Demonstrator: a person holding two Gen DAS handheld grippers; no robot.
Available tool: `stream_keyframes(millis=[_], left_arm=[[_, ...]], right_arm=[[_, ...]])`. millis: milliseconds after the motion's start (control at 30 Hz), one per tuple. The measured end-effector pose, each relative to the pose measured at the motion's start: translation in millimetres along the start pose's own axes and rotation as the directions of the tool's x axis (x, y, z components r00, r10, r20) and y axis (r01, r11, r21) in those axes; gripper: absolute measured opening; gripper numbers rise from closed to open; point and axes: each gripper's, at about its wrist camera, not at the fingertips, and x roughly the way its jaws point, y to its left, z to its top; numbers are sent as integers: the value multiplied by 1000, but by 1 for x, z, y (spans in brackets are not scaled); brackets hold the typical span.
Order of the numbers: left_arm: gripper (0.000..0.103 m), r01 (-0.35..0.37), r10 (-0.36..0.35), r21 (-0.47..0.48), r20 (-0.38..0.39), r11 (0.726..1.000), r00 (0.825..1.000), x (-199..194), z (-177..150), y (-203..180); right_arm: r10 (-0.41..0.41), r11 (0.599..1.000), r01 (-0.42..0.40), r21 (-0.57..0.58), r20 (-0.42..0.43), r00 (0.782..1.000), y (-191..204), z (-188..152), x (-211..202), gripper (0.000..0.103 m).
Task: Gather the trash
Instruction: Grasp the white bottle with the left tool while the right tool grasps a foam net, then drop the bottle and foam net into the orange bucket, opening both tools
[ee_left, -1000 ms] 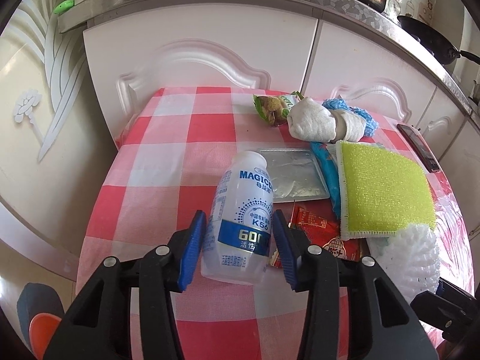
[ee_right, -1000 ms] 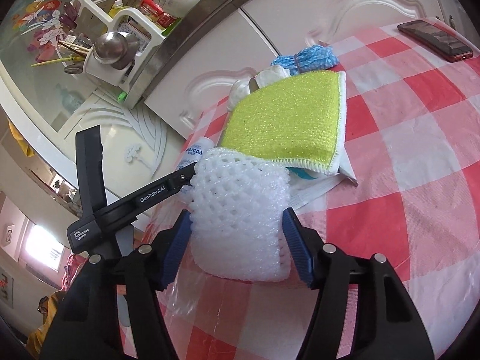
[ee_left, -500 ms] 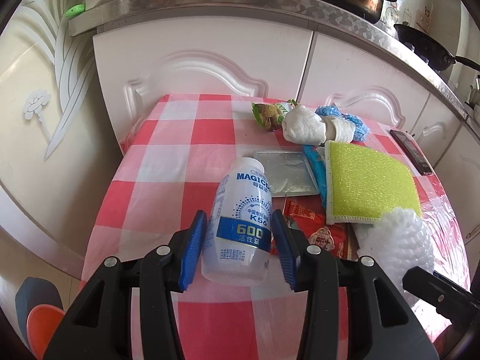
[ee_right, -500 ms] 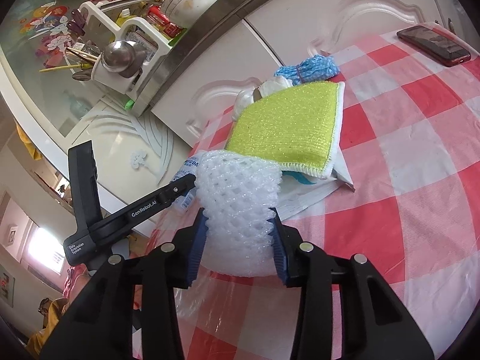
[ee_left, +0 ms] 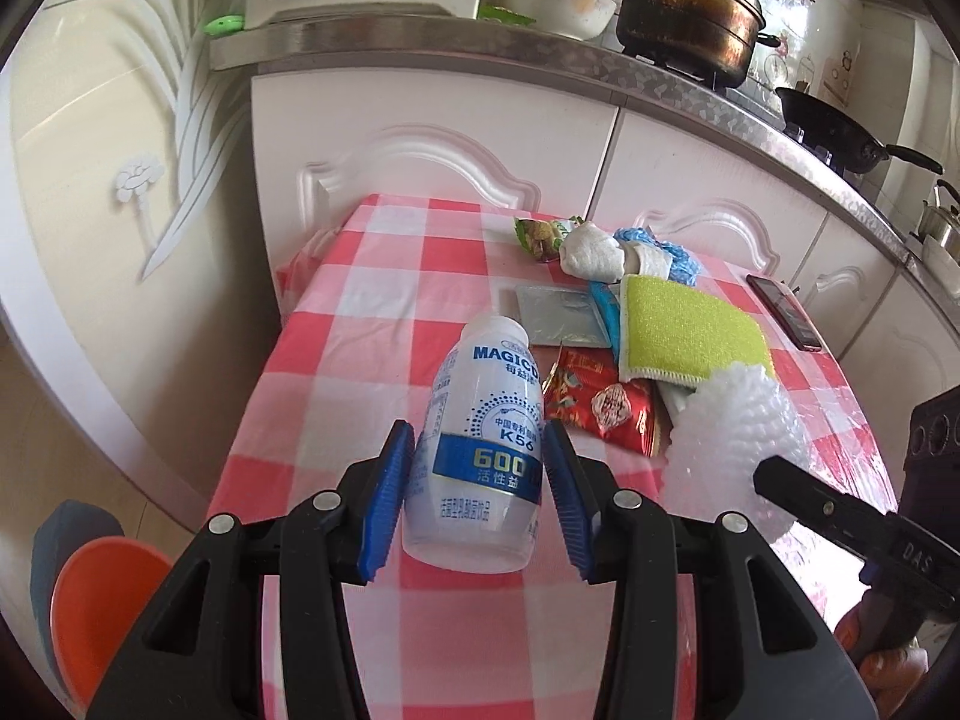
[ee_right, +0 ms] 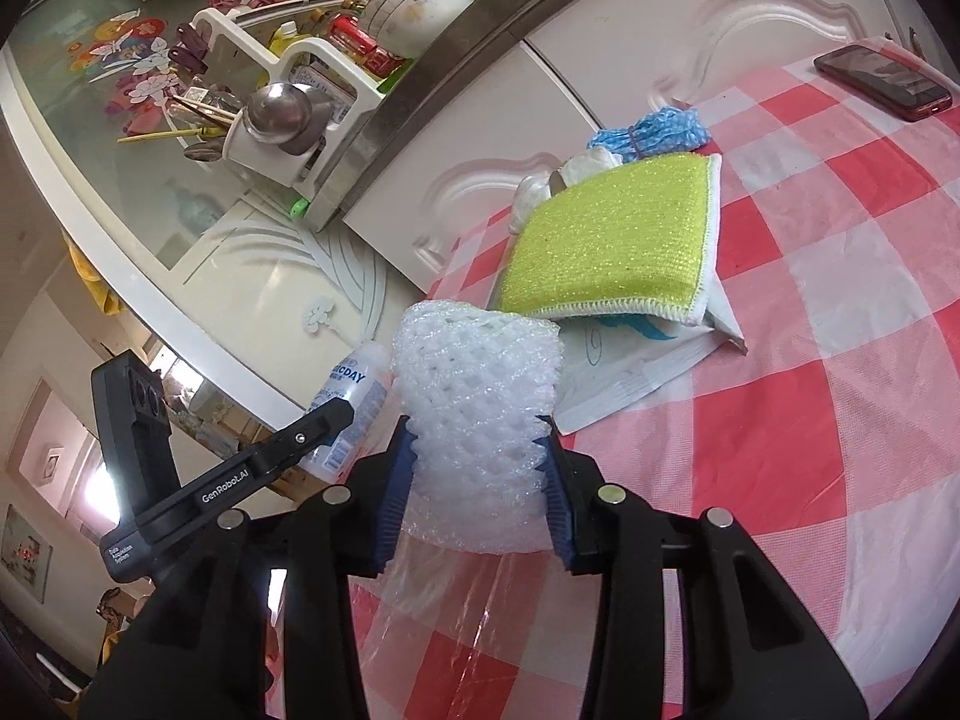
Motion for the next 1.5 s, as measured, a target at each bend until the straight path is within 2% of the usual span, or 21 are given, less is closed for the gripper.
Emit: stream_keyframes(millis=[200, 500, 833, 1100, 1333, 1500], left_arm=[[46, -25, 26, -40, 16, 999, 1000, -27, -18, 23], [46, -88, 90, -105, 16, 991, 996, -67, -54, 70], [46, -181, 188, -176, 22, 967, 982, -109, -84, 127], [46, -238, 245, -261, -4, 936, 970, -120, -107, 172], [46, -246, 251, -300, -21, 922, 968, -125, -123, 194], [46, -246, 249, -336, -36, 909, 968, -123, -136, 206]], right_arm=[[15, 999, -15, -35, -10, 1000, 13, -9, 1, 41], [32, 995, -38, -90, -68, 997, 38, -24, 13, 41], [33, 983, -58, -175, -145, 989, 75, -41, 31, 41], [48, 958, -117, -261, -256, 966, 123, -60, 54, 41], [75, 923, -202, -326, -364, 928, 173, -80, 83, 42], [62, 885, -246, -394, -425, 903, 204, -98, 102, 42]])
